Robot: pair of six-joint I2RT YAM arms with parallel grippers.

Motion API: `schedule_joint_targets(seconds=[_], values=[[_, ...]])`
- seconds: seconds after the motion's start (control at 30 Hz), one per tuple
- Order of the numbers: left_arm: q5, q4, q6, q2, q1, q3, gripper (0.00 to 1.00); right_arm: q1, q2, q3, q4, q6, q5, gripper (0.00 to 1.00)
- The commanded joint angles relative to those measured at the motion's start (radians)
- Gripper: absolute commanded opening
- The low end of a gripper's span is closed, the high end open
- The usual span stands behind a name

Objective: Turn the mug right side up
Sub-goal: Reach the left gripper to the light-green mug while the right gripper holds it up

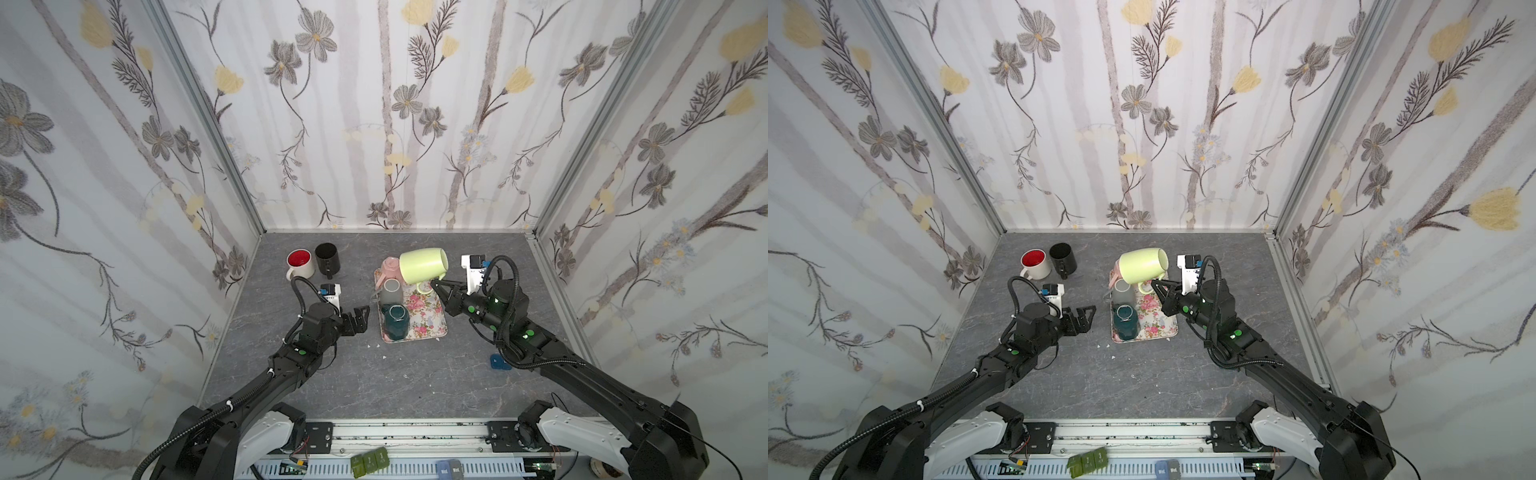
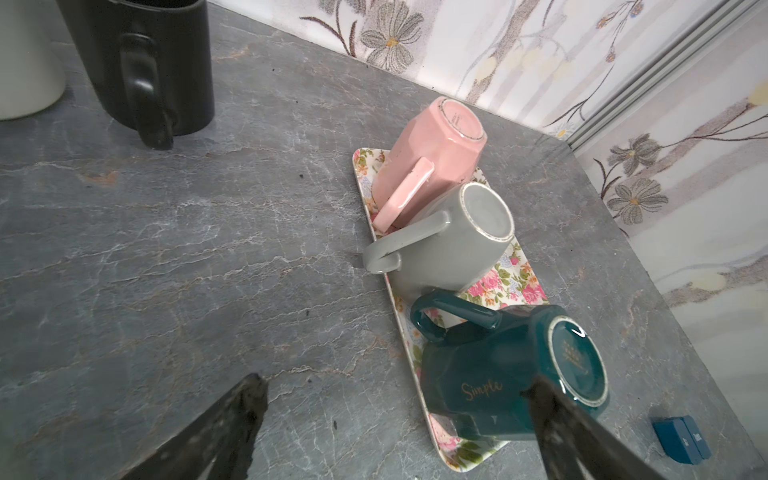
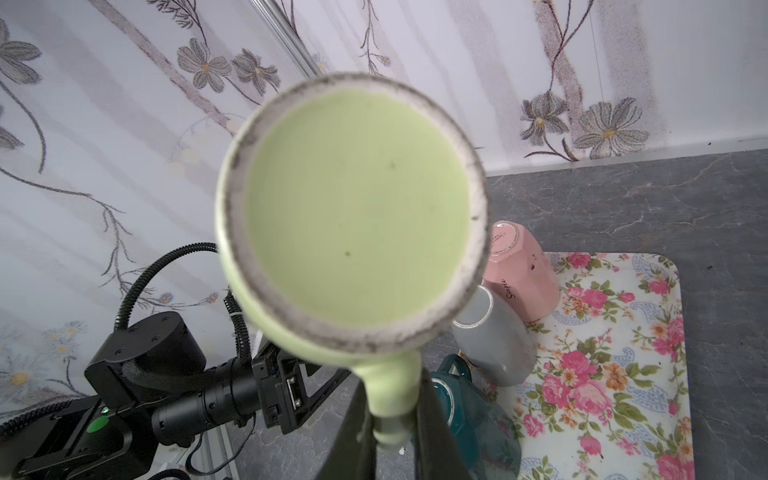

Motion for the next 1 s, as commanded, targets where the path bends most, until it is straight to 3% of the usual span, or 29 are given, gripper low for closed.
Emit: schedule_joint_targets(seconds=[0.0, 0.33, 0.53, 0.97], values=[[0.060, 0.041, -0.016, 0.004, -0.020, 0.028, 1.00, 0.002, 0.015, 0.001, 0.170, 0.012, -0.001, 0.00], [0.067, 0.109, -0.030, -0.093, -0.140, 0.062, 1.00, 0.002, 0.080, 0.028, 0.281, 0.077, -0.075, 0.00], [0.097, 0.118, -0.031, -0.127, -0.162, 0.128, 1.00, 0.007, 0.089, 0.007, 0.399, 0.160, -0.116, 0.00], [0.176, 0.173, -0.061, -0.055, -0.216, 0.243, 1.00, 0.013, 0.088, -0.003, 0.447, 0.188, -0.145, 0.00]])
